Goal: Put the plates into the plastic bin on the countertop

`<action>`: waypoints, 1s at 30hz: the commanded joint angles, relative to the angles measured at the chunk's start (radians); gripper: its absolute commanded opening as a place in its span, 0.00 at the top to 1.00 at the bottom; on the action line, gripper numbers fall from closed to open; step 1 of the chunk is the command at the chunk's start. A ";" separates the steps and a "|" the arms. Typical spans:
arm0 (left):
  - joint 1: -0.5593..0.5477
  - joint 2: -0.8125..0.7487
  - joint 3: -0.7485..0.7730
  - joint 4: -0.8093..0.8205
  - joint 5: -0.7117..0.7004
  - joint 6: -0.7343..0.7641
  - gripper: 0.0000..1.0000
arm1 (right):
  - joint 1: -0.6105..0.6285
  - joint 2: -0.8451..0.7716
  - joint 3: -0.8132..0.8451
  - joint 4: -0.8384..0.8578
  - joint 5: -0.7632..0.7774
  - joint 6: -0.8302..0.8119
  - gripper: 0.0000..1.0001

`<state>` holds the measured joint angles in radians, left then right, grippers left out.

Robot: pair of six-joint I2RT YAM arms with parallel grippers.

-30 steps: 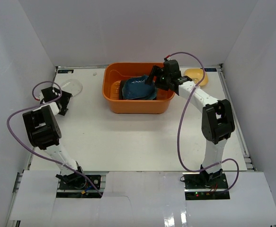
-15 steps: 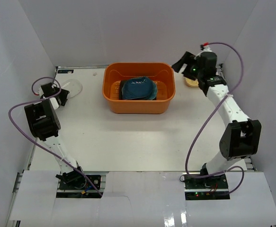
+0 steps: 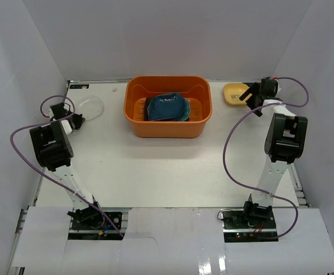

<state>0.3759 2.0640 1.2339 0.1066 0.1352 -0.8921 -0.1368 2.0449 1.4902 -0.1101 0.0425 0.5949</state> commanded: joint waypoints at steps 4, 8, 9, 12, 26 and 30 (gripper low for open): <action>-0.075 -0.355 -0.138 0.034 0.096 -0.018 1.00 | -0.064 0.101 0.142 0.010 0.045 -0.001 0.06; -0.114 -0.554 -0.175 0.054 0.104 -0.021 1.00 | -0.066 0.175 0.212 -0.022 -0.013 -0.006 0.09; -0.123 -0.611 -0.174 0.053 0.122 -0.012 1.00 | -0.064 0.187 0.228 -0.023 -0.026 -0.004 0.12; -0.236 -0.671 -0.122 0.001 0.141 0.025 1.00 | -0.063 0.233 0.260 -0.011 -0.033 0.006 0.22; -0.692 -0.300 0.320 -0.370 0.144 0.212 1.00 | -0.075 0.223 0.143 0.212 -0.178 0.103 0.92; -0.739 -0.185 0.432 -0.464 0.142 0.249 1.00 | -0.081 -0.027 -0.034 0.381 -0.176 0.146 0.92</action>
<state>-0.3405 1.8648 1.5970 -0.2474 0.2756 -0.7013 -0.2092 2.2204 1.5162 0.0895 -0.1127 0.6956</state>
